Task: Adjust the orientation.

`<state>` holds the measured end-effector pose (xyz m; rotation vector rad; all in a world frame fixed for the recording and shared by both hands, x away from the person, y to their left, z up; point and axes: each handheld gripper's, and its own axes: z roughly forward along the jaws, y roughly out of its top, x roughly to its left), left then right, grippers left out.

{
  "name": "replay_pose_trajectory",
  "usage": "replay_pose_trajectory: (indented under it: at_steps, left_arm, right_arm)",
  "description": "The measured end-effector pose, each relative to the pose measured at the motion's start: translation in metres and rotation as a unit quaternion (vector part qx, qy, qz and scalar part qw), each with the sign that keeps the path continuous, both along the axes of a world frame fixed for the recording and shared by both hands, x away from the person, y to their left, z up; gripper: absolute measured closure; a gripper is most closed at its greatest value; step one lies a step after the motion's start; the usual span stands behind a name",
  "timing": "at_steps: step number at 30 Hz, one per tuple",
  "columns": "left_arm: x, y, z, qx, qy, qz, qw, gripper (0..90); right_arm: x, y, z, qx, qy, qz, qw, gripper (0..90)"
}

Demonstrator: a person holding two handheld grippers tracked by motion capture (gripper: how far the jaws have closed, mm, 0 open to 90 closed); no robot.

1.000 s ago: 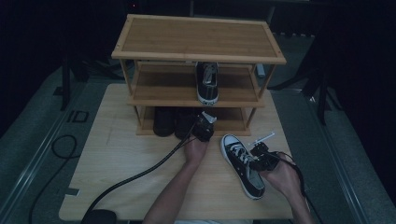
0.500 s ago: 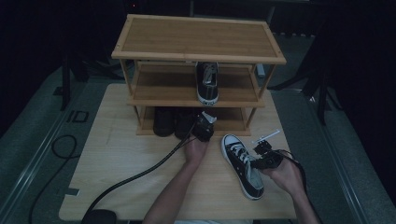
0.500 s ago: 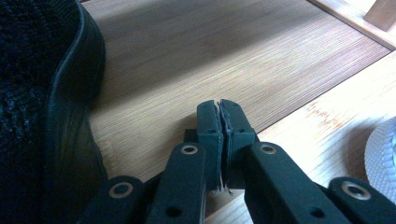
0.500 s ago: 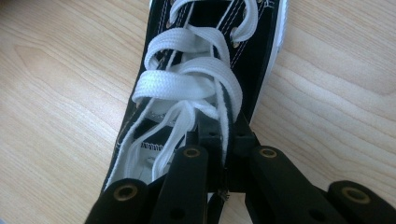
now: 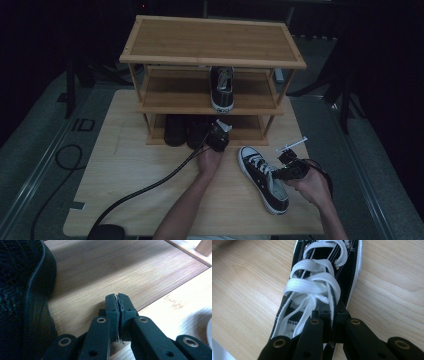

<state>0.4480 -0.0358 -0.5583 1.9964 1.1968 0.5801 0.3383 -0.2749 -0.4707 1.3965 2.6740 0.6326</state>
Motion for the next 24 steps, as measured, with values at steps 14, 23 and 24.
replay_pose_trajectory:
  at_steps: [14, 23, 24]
  left_arm:
    - [0.0, 0.0, 0.0, 0.0, 0.0, 0.0, 1.0, 87.8]
    - [0.0, 0.0, 0.0, 0.0, 0.0, 0.0, 1.0, 87.8]
    - [0.0, 0.0, 0.0, 0.0, 0.0, 0.0, 1.0, 87.8]
  right_arm:
    - [0.0, -0.001, 0.03, 0.0, -0.027, 0.046, 0.9986, 88.4]
    - [0.001, -0.005, 0.045, 0.003, -0.046, 0.067, 0.9967, 88.4]
    - [0.001, -0.005, 0.047, 0.004, -0.048, 0.07, 0.9964, 88.4]
